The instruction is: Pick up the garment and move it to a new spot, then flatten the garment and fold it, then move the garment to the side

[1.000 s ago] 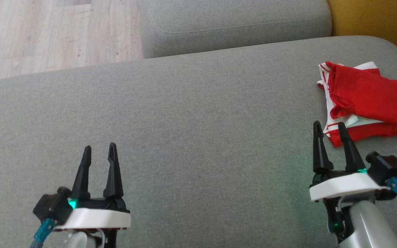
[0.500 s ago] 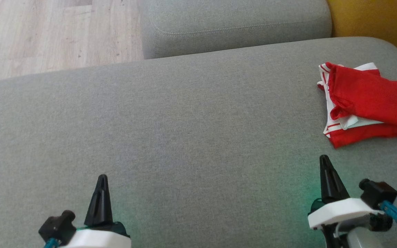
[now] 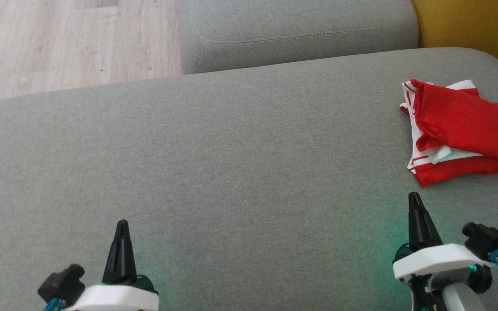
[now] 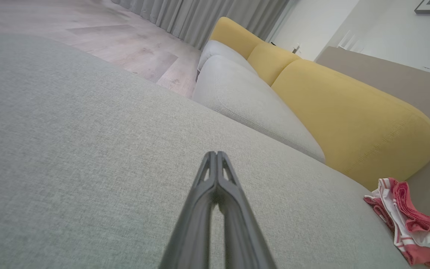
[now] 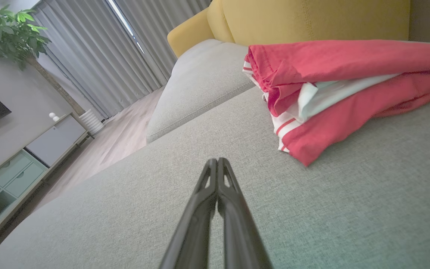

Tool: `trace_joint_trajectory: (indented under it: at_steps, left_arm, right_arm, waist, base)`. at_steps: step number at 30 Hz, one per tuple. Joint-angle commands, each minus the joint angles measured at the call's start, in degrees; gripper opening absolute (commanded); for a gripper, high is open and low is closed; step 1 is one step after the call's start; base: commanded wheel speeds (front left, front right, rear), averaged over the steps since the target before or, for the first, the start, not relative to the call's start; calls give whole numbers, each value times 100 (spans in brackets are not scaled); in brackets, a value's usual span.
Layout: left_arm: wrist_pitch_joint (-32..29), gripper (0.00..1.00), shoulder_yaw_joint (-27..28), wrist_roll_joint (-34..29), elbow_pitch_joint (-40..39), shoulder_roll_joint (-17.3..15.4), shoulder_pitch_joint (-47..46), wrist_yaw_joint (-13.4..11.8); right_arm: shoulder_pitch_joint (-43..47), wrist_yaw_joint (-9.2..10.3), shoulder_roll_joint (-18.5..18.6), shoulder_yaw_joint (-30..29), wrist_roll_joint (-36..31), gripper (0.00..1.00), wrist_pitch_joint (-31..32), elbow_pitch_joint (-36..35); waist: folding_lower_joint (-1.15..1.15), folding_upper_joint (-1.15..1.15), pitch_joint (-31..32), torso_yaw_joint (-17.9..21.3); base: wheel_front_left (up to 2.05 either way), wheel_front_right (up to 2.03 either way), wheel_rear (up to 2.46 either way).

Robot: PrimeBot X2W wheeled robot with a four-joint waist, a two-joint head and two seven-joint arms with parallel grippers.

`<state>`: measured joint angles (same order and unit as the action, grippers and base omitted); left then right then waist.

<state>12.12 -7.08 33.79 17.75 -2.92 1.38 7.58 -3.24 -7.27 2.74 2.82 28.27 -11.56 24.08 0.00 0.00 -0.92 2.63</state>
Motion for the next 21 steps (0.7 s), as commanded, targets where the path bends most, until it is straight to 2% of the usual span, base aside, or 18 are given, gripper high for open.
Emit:
trace_joint_trajectory:
  at_steps: [1, 21]
  left_arm:
    - [-29, 0, 124, 174, -194, -40, -288, -2]
    - [-318, 0, 296, 1240, -232, -70, -369, -3]
  right_arm:
    - [-277, -4, 31, -50, 201, 0, 37, -222]
    - [-278, -8, 43, -189, 1336, 0, 340, -365]
  waist:
    - [0, 0, 1, -5]
    - [0, 0, 14, -52]
  base:
    - [0, 0, 0]
    - [0, 0, 0]
